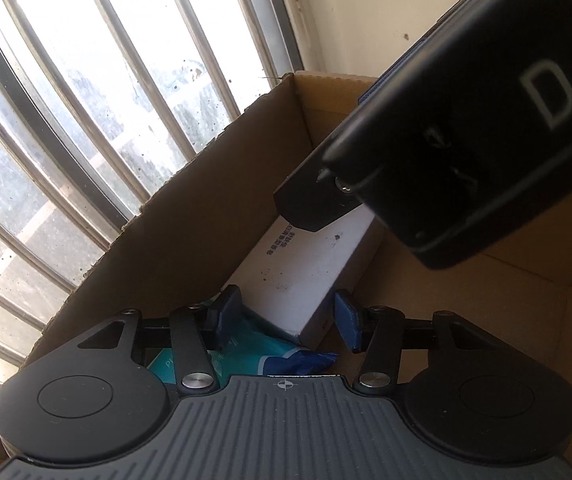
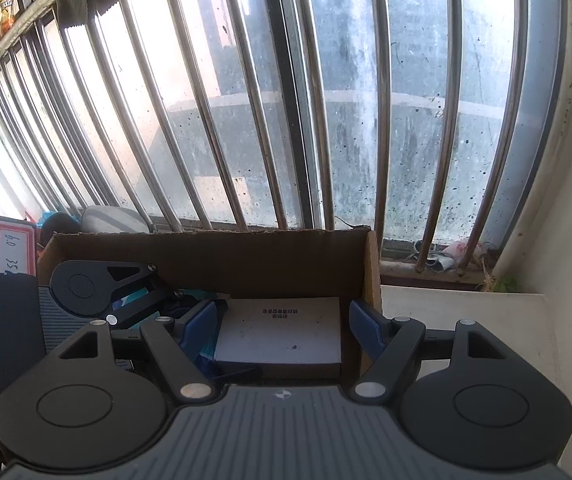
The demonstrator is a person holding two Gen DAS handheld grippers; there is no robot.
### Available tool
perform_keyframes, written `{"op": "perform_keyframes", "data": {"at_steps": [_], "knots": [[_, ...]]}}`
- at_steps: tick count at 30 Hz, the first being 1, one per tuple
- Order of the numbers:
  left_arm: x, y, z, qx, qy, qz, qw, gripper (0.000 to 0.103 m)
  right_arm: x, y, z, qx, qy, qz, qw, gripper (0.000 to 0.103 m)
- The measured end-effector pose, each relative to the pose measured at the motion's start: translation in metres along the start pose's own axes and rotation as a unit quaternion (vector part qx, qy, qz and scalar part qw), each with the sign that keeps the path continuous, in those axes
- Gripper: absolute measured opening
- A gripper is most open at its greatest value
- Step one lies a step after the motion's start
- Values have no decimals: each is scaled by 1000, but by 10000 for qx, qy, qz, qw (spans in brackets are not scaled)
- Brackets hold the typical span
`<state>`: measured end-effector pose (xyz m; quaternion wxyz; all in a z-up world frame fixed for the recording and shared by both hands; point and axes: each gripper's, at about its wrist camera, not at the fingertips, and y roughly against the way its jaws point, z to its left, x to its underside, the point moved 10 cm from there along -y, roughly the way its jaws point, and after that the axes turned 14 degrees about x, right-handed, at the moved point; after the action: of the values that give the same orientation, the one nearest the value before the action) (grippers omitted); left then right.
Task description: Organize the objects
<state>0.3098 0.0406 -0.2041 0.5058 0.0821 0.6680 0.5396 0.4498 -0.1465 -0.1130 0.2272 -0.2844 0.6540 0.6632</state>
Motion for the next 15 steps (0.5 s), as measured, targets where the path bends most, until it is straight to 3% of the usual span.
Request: {"op": "perform_keyframes", "data": {"at_steps": [6, 15], "knots": [[8, 21, -9, -197, 86, -203, 9996, 52, 2, 7, 2, -60, -20, -22, 10000, 76], [34, 115, -33, -366, 671, -814, 9937, 59, 15, 66, 11, -255, 179, -445, 9985, 76]]}}
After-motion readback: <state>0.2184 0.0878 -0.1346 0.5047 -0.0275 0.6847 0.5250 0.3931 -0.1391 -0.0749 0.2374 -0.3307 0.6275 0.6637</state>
